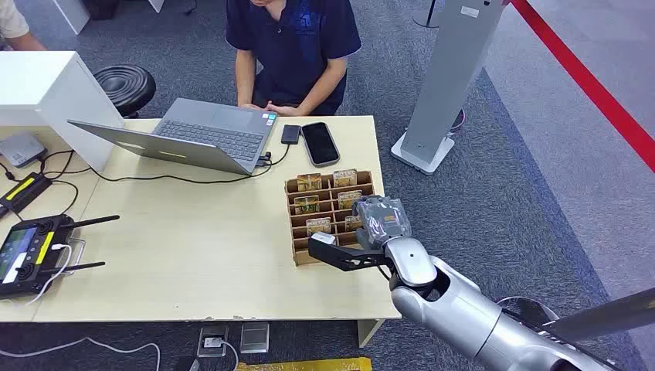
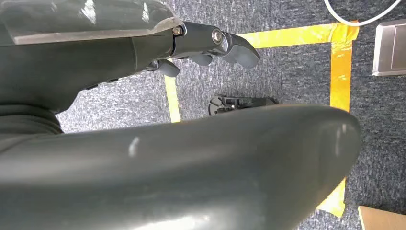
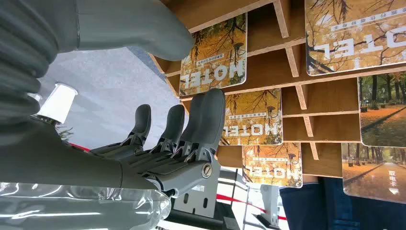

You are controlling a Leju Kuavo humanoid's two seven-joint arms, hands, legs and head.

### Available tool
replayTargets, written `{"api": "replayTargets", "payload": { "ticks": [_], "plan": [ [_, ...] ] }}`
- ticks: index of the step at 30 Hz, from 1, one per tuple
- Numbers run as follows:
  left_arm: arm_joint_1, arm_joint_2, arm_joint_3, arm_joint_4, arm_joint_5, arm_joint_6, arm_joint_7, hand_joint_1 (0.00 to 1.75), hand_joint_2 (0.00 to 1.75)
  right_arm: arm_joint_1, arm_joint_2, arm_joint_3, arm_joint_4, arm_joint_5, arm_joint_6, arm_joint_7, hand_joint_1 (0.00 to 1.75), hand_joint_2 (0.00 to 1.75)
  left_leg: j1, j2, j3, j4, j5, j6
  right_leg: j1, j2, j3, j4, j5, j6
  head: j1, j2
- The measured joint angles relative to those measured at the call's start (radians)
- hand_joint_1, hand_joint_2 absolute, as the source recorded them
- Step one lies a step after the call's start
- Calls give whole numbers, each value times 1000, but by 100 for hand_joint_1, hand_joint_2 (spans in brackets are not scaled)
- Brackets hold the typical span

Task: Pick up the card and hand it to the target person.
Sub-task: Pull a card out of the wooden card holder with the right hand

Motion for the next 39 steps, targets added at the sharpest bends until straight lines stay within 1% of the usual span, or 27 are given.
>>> {"api": "replayTargets", "payload": {
  "ticks": [8,11,15,20,29,35,39],
  "plan": [
    [0,0,0,0,-1,0,0,0,0,0,0,-1,0,0,-2,2,79,175,0,0,0,0,0,0,0,0,0,0,0,0,0,0],
    [0,0,0,0,-3,-1,0,0,0,1,0,-1,0,0,-2,2,73,175,0,0,0,0,0,0,0,0,0,0,0,0,0,0],
    [0,0,0,0,-4,-3,0,0,0,2,0,-1,0,0,-1,2,81,175,0,0,0,0,0,0,0,0,0,0,0,0,0,0],
    [0,0,0,0,-6,-3,1,0,0,3,0,-1,0,0,-1,2,75,175,0,0,0,0,0,0,0,0,0,0,0,0,0,0],
    [0,0,0,0,-7,-3,4,0,0,7,0,-1,1,0,0,2,80,175,0,0,0,0,0,0,0,0,0,0,0,0,0,0],
    [-1,0,0,0,-9,-3,6,0,0,12,0,0,5,-2,1,1,95,175,0,0,0,0,0,0,0,0,0,0,0,0,0,0],
    [-1,0,0,0,-9,-3,7,0,0,14,0,0,8,-3,2,1,130,175,0,0,0,0,0,0,0,0,0,0,0,0,0,0]
  ]
}}
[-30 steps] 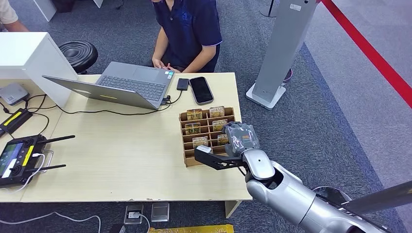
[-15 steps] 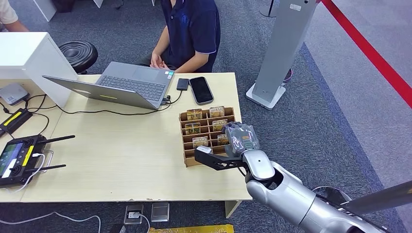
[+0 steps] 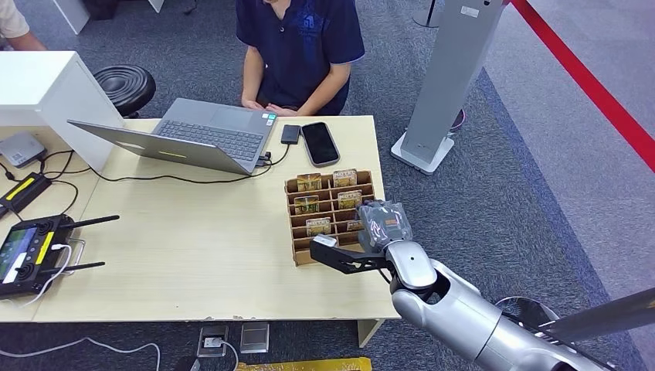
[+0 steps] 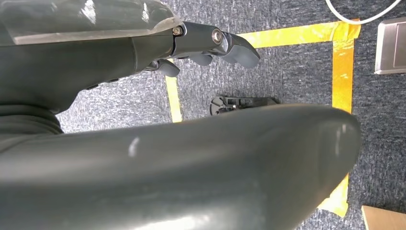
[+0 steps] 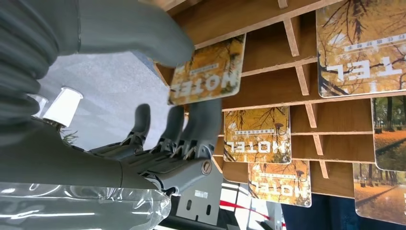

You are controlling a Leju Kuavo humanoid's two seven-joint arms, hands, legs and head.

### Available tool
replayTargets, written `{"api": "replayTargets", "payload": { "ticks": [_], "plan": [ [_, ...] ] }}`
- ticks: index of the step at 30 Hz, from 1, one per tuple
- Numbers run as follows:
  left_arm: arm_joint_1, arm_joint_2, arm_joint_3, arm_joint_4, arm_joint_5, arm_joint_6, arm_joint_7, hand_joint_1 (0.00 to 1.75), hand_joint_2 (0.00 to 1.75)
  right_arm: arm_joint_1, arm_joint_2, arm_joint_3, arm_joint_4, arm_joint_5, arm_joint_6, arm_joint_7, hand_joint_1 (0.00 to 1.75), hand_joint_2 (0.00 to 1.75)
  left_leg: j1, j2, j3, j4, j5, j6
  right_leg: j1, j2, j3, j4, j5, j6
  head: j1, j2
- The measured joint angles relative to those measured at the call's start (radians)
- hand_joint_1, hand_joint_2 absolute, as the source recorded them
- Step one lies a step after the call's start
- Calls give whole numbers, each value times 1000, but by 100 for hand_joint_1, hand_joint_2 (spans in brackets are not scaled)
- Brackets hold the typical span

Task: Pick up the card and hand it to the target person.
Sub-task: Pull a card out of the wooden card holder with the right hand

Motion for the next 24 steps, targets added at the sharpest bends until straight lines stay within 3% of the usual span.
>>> {"api": "replayTargets", "payload": {
  "ticks": [8,12,24],
  "plan": [
    [0,0,0,0,0,0,0,0,0,0,0,-1,0,-2,1,1,173,175,0,0,0,0,0,0,0,0,0,0,0,0,0,0],
    [0,0,0,0,-2,0,-6,0,175,0,0,-3,0,2,0,4,175,175,0,0,0,0,0,0,0,0,0,0,0,0,0,0],
    [0,0,-2,0,-4,8,-14,0,175,-7,0,-8,-3,-43,26,-10,175,175,0,0,0,0,0,0,0,0,0,0,0,0,0,0]
  ]
}}
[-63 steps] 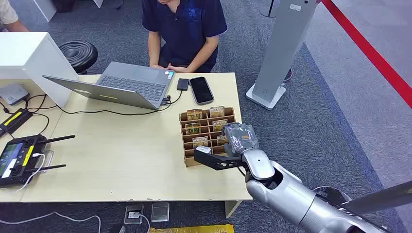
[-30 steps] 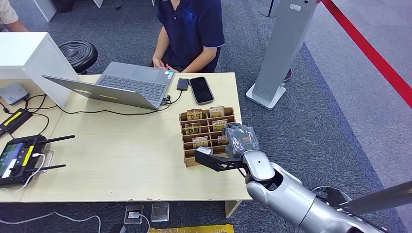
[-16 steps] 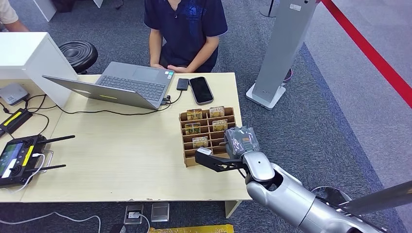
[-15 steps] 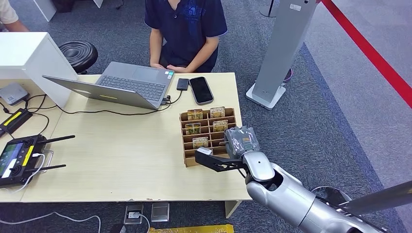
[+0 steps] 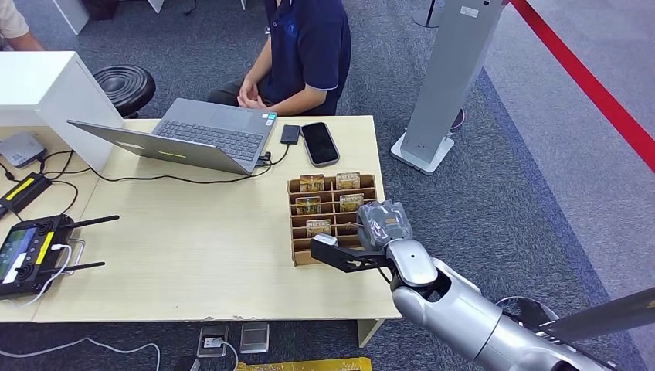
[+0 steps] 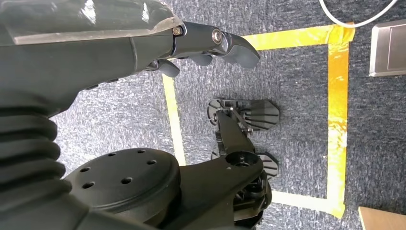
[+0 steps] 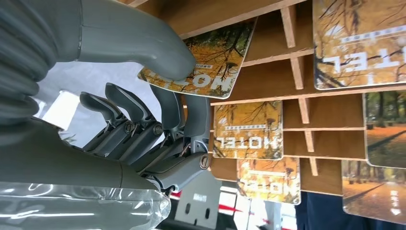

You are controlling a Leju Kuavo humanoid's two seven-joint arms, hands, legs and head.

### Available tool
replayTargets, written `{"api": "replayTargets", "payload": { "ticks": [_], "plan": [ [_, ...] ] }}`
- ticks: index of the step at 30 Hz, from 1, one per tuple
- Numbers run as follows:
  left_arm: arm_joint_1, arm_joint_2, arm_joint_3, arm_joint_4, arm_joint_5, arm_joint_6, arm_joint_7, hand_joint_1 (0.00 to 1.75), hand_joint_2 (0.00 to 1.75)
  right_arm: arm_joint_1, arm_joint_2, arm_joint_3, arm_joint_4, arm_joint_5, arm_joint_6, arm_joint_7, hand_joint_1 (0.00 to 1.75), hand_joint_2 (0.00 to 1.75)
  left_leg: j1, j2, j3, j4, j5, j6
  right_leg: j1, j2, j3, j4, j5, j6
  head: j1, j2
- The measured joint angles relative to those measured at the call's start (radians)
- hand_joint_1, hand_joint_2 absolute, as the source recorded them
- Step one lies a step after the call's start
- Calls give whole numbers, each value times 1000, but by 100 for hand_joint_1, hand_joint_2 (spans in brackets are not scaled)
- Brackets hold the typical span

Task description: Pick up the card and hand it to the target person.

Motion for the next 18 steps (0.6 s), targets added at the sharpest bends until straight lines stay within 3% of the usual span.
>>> {"api": "replayTargets", "payload": {
  "ticks": [4,10,18],
  "plan": [
    [0,0,0,0,2,0,0,0,175,-12,-5,-12,-26,-96,32,6,175,175,0,0,0,0,0,0,0,0,0,0,0,0,0,0],
    [6,2,0,0,11,0,0,0,175,-72,-46,-38,-133,-290,124,82,175,175,0,0,0,0,0,0,0,0,0,0,0,0,0,0],
    [15,5,0,0,20,-3,-2,0,175,-131,-106,-79,-310,-409,113,94,175,175,0,0,0,0,0,0,0,0,0,0,0,0,0,0]
  ]
}}
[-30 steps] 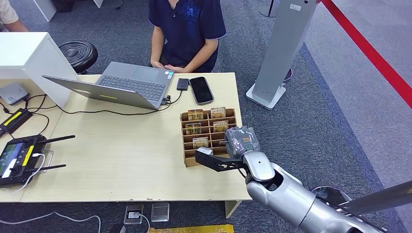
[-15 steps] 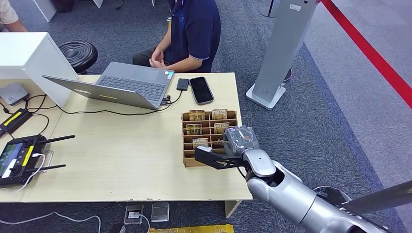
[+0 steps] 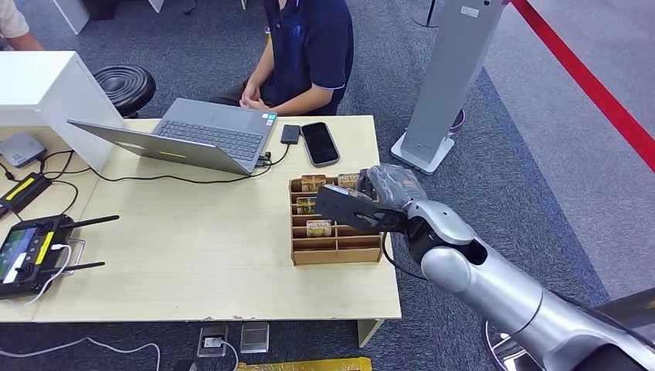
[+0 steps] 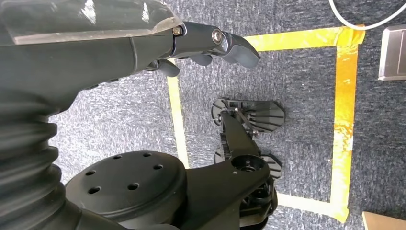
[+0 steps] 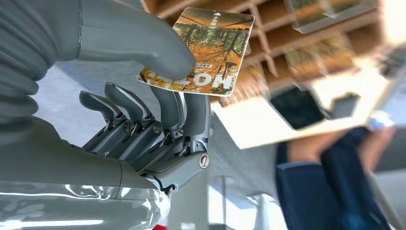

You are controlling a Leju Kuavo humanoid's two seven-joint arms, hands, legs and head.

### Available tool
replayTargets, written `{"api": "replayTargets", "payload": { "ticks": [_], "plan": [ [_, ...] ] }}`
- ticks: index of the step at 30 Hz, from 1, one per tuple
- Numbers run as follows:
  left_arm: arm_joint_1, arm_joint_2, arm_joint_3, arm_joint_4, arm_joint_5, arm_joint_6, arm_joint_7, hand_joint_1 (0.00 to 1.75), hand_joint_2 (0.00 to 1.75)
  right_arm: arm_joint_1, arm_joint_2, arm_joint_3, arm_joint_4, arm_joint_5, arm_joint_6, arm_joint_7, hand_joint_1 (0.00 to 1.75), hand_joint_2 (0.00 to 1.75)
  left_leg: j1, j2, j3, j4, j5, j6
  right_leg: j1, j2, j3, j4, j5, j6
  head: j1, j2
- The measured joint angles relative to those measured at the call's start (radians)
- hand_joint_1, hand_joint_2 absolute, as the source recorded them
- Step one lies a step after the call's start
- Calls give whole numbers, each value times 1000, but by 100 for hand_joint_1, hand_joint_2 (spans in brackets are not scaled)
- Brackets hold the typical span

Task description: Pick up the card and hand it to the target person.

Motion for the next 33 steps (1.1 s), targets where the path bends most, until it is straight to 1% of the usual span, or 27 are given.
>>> {"api": "replayTargets", "payload": {
  "ticks": [3,5,8,11,14,17,19,21,24,27,33],
  "plan": [
    [2,0,0,0,1,-2,-1,0,175,-13,-17,-15,-65,-9,-18,-3,175,175,0,0,0,0,0,0,0,0,0,0,0,0,0,0],
    [3,0,0,0,1,-2,-1,0,175,-21,-24,-26,-103,11,-32,-1,175,175,0,0,0,0,0,0,0,0,0,0,0,0,0,0],
    [2,0,0,0,-1,-5,2,0,175,-30,-23,-38,-143,95,-64,-15,175,175,0,0,0,0,0,0,0,0,0,0,0,0,0,0],
    [-3,-2,0,0,-10,-9,8,0,175,-34,-2,-38,-147,209,-131,-85,175,175,0,0,0,0,0,0,0,0,0,0,0,0,1,0],
    [-17,-7,-5,0,-22,-17,13,0,175,-35,39,-33,-107,312,-253,-208,175,175,0,0,-1,0,0,0,0,0,1,0,0,0,0,0],
    [-33,-13,-9,0,-32,-25,18,0,175,-35,86,-27,-23,372,-441,-360,175,175,0,-1,-1,0,0,0,0,0,1,1,0,0,-1,0],
    [-42,-17,-12,0,-34,-27,21,0,175,-34,114,-26,31,371,-564,-444,175,175,0,-1,-1,0,0,0,0,-1,1,1,0,0,0,0],
    [-47,-20,-16,0,-35,-24,23,0,175,-34,146,-27,97,348,-670,-509,175,175,0,-1,-1,0,0,0,0,0,1,1,0,0,1,0],
    [-54,-23,-22,0,-34,-18,24,0,175,-34,197,-27,207,292,-780,-575,175,175,0,-1,-1,0,0,0,0,-1,0,1,0,0,1,0],
    [-55,-23,-27,0,-31,-15,24,0,175,-39,239,-26,296,250,-816,-596,175,175,0,-1,-1,0,0,0,0,-1,0,1,0,0,0,0],
    [-53,-23,-33,0,-25,-15,23,0,175,-43,290,-25,410,236,-822,-592,175,175,0,-1,-1,0,0,0,0,-1,0,1,0,0,0,0]
  ]
}}
